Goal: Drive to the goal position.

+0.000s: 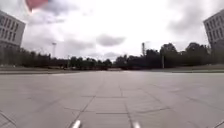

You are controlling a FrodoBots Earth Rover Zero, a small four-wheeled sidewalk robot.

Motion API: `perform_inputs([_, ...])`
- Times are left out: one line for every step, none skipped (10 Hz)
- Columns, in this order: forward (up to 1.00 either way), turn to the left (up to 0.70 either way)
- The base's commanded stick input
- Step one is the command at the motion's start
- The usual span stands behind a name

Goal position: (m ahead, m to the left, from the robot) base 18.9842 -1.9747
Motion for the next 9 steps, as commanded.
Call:
perform_inputs([0.70, 0.00])
perform_inputs([0.70, 0.00])
perform_inputs([0.70, 0.00])
perform_inputs([0.70, 0.00])
perform_inputs([0.70, 0.00])
perform_inputs([0.70, 0.00])
perform_inputs([0.70, 0.00])
perform_inputs([0.70, 0.00])
perform_inputs([0.70, 0.00])
